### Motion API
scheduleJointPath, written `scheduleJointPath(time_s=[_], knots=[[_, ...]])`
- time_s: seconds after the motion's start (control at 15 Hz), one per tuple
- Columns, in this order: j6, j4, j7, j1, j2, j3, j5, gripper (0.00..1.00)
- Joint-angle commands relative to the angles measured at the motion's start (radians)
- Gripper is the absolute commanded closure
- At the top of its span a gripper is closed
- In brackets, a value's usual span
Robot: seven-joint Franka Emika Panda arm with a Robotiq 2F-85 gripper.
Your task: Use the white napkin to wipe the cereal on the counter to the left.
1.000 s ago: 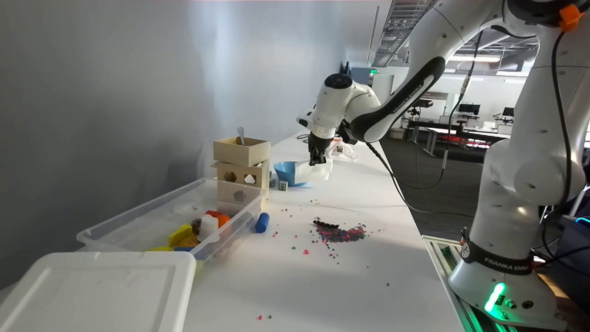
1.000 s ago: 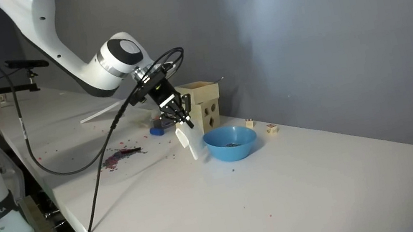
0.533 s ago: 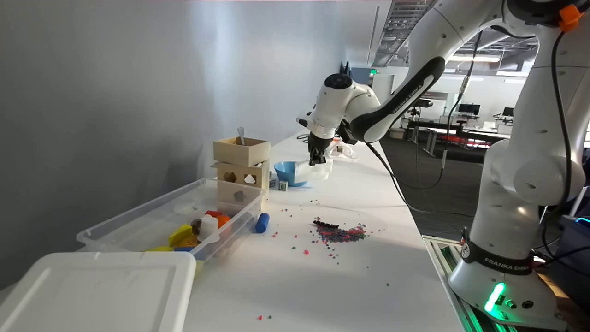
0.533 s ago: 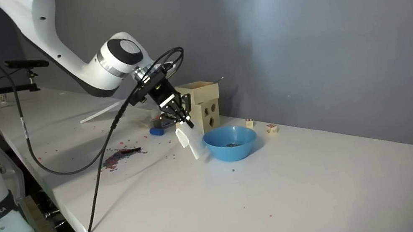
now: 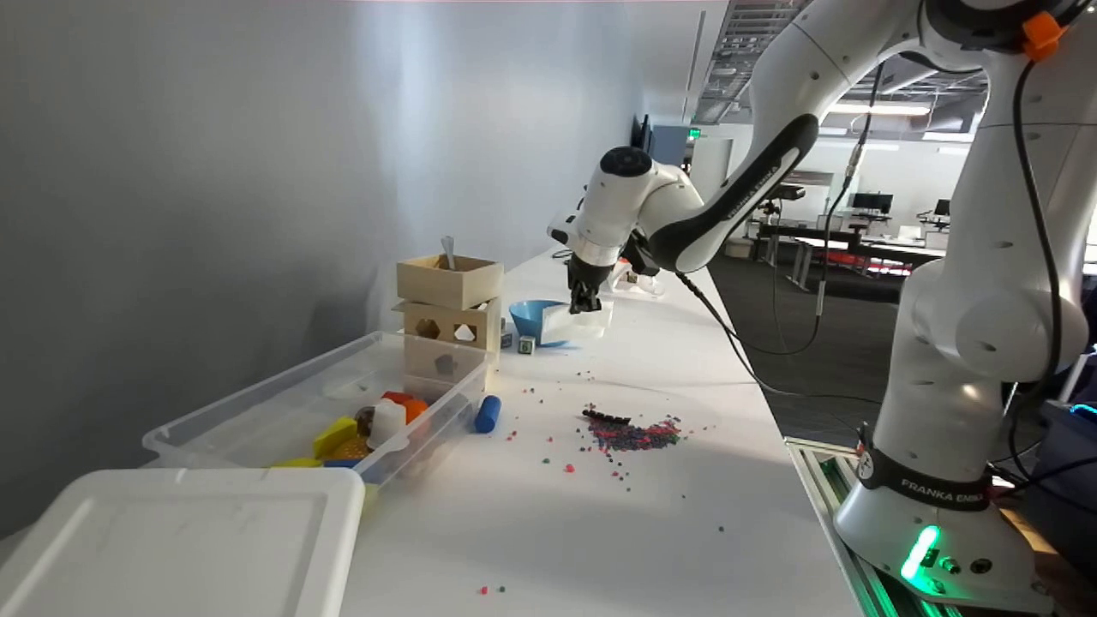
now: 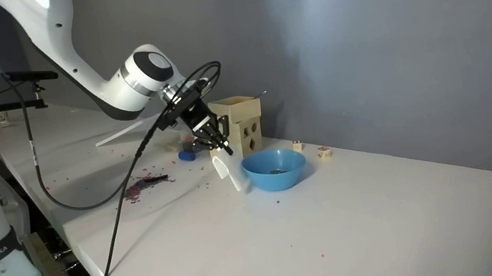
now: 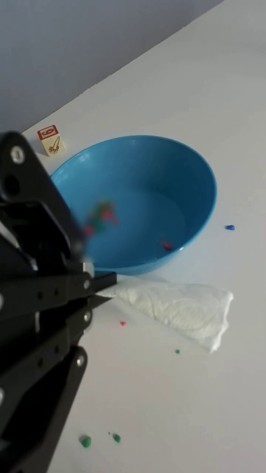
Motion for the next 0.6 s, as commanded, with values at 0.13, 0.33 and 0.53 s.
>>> scheduleJointPath(time_s=[0.13, 0.33, 0.53], knots=[[0.048, 0.012, 0.016, -0.004, 0.094, -0.003, -0.051, 1.00], [0.079, 0.024, 0.045, -0.011, 0.131, -0.014, -0.093, 1.00], [0.056, 0.045, 0.102, -0.012, 0.160, -0.026, -0.124, 1.00]])
